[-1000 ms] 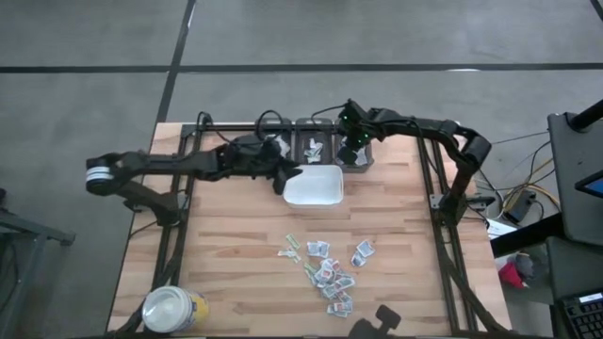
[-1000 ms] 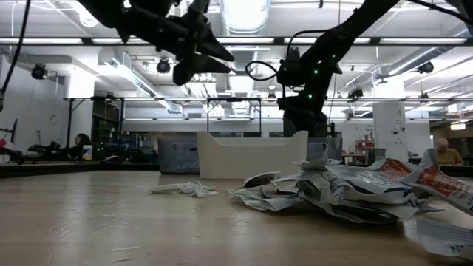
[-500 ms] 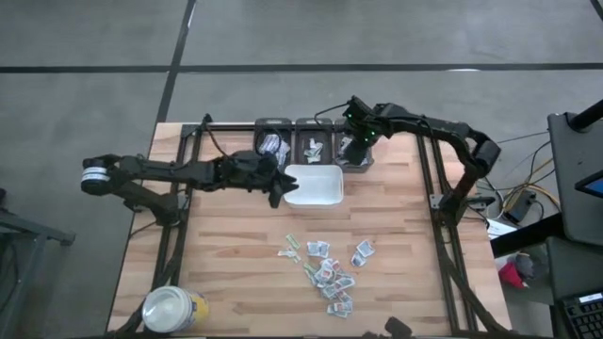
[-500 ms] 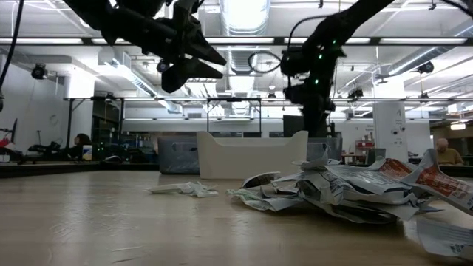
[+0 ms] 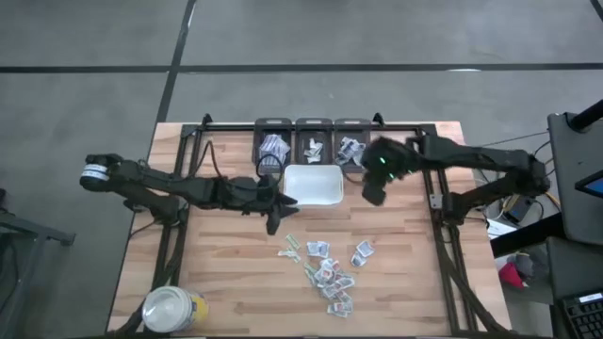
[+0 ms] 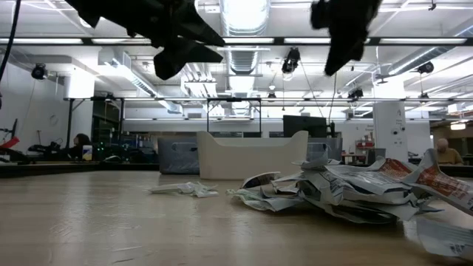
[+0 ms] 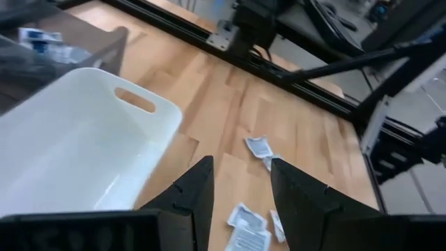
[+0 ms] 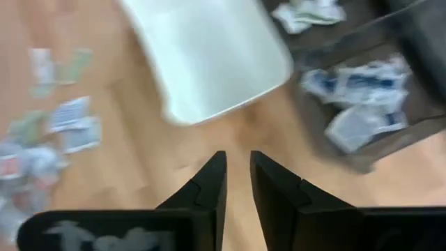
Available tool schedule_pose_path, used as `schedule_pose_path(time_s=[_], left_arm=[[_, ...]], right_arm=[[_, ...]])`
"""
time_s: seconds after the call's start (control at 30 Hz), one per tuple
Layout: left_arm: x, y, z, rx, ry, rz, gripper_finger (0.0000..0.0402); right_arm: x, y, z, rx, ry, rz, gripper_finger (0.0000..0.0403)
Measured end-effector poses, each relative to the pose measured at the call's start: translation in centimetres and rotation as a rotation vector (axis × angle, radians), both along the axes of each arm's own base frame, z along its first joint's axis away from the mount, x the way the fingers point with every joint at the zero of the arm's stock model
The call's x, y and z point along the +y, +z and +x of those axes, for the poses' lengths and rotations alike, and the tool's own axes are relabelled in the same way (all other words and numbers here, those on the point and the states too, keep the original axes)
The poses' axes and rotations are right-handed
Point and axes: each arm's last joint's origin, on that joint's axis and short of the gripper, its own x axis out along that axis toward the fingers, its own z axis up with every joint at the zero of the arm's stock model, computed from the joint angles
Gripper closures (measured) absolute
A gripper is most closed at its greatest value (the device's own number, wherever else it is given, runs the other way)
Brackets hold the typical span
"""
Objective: Pick & Place First Aid Supplies
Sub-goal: Put the white alcohol pad into the right black bin
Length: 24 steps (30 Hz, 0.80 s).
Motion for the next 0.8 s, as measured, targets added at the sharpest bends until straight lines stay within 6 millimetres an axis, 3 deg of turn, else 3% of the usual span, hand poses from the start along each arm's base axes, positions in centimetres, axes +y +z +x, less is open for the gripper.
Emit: schedule_pose_path(time_s=[0.17, 0.4, 0.6, 0.8], left_arm=[[-0.9, 0.0, -0.1, 0.005, -0.039, 0.026, 0.0266], [-1.2, -0.4, -0.3, 0.041, -0.075, 0.073, 0.0266], [-1.3, 0.2, -0.9, 0.016, -0.145, 0.09, 0.0266], [-1.0, 0.8, -3.4, -0.04, -0.153, 0.095, 0.0266]], right_arm=[[4.7, -0.6, -1.9, -0.04, 0.008, 0.108, 0.0354], [9.6, -4.3, -3.5, 0.068, -0.14, 0.286, 0.0344], [12.4, -6.6, -3.2, 0.104, -0.208, 0.355, 0.0317], [13.6, -7.6, -1.6, 0.149, -0.196, 0.355, 0.0299]])
